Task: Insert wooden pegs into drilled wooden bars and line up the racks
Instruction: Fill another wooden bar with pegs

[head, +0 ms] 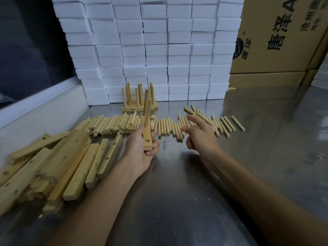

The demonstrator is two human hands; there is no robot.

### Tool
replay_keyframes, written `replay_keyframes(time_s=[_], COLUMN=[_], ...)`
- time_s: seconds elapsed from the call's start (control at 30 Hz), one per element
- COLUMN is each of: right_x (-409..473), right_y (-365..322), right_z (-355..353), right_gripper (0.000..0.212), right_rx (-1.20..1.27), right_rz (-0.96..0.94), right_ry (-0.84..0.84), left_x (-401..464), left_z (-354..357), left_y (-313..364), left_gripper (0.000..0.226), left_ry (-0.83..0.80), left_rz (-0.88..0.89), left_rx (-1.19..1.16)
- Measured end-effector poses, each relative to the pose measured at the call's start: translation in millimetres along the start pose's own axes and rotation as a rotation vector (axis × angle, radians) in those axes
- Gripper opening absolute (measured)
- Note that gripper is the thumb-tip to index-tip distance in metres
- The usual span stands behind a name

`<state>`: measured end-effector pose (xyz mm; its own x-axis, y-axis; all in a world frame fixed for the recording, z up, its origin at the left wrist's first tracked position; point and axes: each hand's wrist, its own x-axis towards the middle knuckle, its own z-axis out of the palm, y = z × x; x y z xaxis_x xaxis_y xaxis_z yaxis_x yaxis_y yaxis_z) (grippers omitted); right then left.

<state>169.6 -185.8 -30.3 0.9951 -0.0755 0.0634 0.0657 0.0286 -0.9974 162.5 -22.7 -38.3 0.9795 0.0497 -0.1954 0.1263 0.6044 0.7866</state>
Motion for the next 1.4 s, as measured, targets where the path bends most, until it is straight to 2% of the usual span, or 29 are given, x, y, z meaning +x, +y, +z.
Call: replay_keyframes(time_s=[0.07,0.2,0.47,0.7,0.87,1.13,1.27,1.4], right_x=[0,-3,-11,-19,-25,-28,-27,-28], right_y=[1,3,1,-7,-7,-5,-4,2], right_z=[1,0,10,18,23,28,28,35], right_gripper=[0.04,0.012,0.001,0.018,0.013,0.015,0.008,0.014], right_rx=[-0.012,-0.162,-0.257,0.012,0.113,-0.052,-0.403,-0.424], right_rz=[-0.033,-0.215,-0.216,-0.151,-0.179,-0.265,-0.499,-0.541], right_ry=[0.005,0.04,-0.033,-0.27,-0.337,-0.377,-0.354,-0.278], left_x=[0,0,1,2,2,2,-1,-3], left_z=[0,0,1,0,0,1,2,2], left_y=[0,-1,-2,-2,-3,-5,-6,-6], left_gripper=[0.028,0.03,0.031,0.029,0.043,0.061,0.05,0.046], left_ry=[-0.016,-0.024,-0.016,-0.034,-0.088,-0.079,-0.061,0.009], left_rz=[-0.01,-0.013,-0.011,-0.008,-0.01,-0.002,-0.024,-0.045], left_rx=[-0.021,-0.029,-0.05,-0.073,-0.04,-0.003,0.006,0.027])
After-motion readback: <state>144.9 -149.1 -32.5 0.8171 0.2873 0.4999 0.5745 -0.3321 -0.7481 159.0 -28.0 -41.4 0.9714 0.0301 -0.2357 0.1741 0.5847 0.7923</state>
